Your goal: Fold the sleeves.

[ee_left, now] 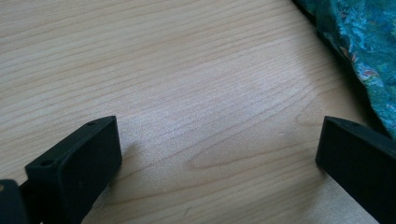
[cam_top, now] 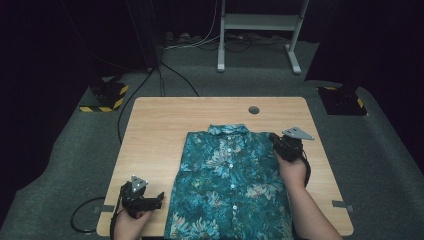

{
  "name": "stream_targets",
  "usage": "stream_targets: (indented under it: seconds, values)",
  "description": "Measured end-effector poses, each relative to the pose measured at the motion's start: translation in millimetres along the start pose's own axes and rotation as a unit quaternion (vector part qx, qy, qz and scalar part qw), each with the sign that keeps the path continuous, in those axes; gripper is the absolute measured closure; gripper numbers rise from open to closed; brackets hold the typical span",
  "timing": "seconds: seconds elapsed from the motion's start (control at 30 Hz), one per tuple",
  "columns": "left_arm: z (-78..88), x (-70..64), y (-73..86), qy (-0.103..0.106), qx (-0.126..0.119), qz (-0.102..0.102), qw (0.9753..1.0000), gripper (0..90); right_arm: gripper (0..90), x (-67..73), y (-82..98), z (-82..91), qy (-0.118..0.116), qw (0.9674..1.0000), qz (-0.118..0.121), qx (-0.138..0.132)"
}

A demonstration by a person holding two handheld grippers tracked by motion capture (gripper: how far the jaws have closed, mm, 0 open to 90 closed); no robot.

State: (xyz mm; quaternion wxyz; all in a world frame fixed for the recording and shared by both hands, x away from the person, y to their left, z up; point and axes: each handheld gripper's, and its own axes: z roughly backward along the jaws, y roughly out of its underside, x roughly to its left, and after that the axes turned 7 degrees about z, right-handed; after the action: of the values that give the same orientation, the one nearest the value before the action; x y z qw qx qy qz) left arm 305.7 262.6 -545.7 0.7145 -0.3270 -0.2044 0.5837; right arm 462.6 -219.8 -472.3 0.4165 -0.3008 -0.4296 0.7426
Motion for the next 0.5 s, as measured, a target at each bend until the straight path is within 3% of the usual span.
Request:
stream_targets:
  seconds: [0.5]
  values:
    - [0.0,0.1,0.1,0.002,-0.001,0.000,1.0000,0.7,88.4,20.8,-8.7,-16.8,-0.017,0.9997,0.018,0.004]
